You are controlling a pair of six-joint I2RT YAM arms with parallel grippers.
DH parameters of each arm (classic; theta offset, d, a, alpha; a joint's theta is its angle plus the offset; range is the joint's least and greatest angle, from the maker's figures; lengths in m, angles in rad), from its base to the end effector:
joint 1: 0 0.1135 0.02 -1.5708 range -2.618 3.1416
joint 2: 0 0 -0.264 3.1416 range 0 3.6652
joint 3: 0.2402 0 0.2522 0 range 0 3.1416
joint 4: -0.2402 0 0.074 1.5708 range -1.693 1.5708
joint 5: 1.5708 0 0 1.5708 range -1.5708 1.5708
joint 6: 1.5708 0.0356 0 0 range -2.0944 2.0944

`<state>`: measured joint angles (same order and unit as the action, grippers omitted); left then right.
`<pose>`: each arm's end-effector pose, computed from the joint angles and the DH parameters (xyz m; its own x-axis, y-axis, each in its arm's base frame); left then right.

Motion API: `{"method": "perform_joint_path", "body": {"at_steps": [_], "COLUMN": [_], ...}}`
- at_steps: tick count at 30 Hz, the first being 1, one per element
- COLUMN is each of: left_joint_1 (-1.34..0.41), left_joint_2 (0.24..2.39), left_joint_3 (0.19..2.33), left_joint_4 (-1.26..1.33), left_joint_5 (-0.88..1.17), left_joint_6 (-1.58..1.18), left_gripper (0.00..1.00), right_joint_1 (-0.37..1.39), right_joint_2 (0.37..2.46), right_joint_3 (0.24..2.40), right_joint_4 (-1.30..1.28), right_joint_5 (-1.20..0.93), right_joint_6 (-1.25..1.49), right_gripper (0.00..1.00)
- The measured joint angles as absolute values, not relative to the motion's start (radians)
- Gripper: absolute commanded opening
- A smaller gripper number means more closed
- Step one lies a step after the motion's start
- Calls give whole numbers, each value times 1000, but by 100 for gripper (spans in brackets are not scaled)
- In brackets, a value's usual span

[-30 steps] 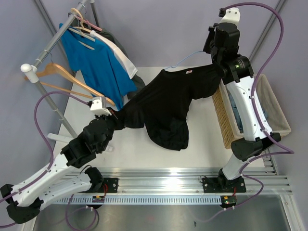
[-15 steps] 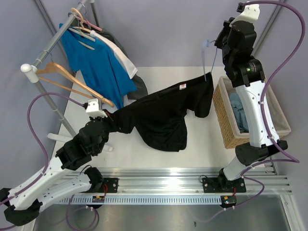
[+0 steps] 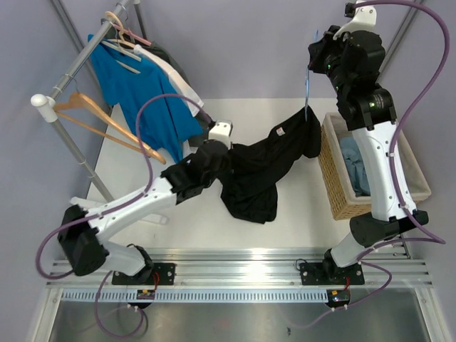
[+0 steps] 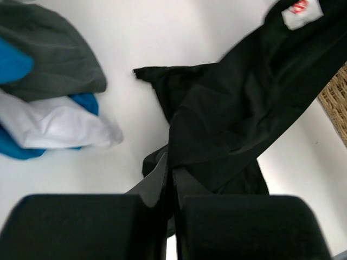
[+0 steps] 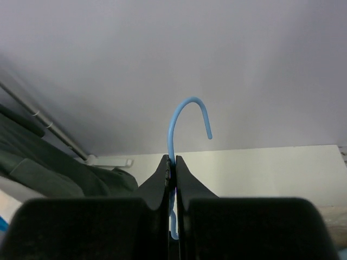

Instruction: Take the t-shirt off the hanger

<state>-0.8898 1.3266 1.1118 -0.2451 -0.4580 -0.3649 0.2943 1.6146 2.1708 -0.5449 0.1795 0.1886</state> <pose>0.2031 -0.2257 0.3291 -0.4207 0.0108 -0.9071 0.3183 0.9381 -0.1364 0.3052 0.0859 0.5588 -0.0109 0.1895 -0.9818 -0.1145 0.9752 0.1895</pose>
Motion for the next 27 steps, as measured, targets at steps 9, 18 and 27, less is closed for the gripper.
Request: {"method": "perform_joint_path", "body": {"at_steps": [9,18,27], "left_joint_1": [-890,-888,-887], "left_joint_2": [1509,1535,1269], "left_joint_3": [1224,1283,1338], "left_joint_4": [-220,-255,-352], "left_joint_5": [-467,-388,-94], "left_joint_6": [-347,-339,-369], "left_gripper": [0,85,96], "right_joint_1": [293,293,387], "right_joint_2": [1547,1462,1302], "right_joint_3": [2185,2082,1713], "right_joint_4": [-572,-538,-372], "right_joint_5": [109,-36,120], "right_joint_6": [258,330,220], "right_gripper": [0,0,0]}}
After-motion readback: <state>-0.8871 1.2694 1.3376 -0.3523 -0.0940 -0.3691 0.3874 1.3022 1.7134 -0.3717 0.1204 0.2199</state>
